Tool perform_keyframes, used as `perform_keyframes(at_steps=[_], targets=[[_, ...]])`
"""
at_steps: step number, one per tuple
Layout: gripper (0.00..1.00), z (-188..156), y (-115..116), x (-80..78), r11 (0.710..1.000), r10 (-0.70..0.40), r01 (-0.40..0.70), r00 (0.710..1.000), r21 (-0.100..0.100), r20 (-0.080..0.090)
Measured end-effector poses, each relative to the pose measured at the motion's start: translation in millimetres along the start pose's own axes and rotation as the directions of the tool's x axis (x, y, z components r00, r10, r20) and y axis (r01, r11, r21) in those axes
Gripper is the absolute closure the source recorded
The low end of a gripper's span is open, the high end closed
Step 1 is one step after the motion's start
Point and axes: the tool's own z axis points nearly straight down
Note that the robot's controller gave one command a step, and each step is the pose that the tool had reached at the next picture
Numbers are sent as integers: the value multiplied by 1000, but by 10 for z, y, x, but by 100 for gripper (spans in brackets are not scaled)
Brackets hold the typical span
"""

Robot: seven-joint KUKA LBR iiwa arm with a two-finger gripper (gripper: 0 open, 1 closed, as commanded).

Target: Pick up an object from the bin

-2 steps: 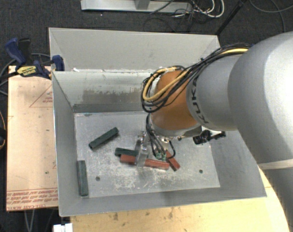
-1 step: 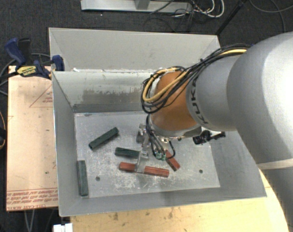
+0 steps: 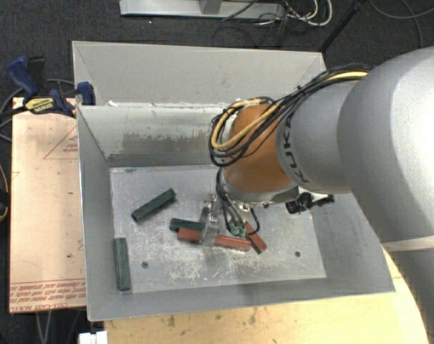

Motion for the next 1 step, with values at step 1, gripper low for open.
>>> perform_keyframes(at_steps=[1], targets=[[0, 31, -8, -1, 1000, 1, -1, 1000, 0, 5]])
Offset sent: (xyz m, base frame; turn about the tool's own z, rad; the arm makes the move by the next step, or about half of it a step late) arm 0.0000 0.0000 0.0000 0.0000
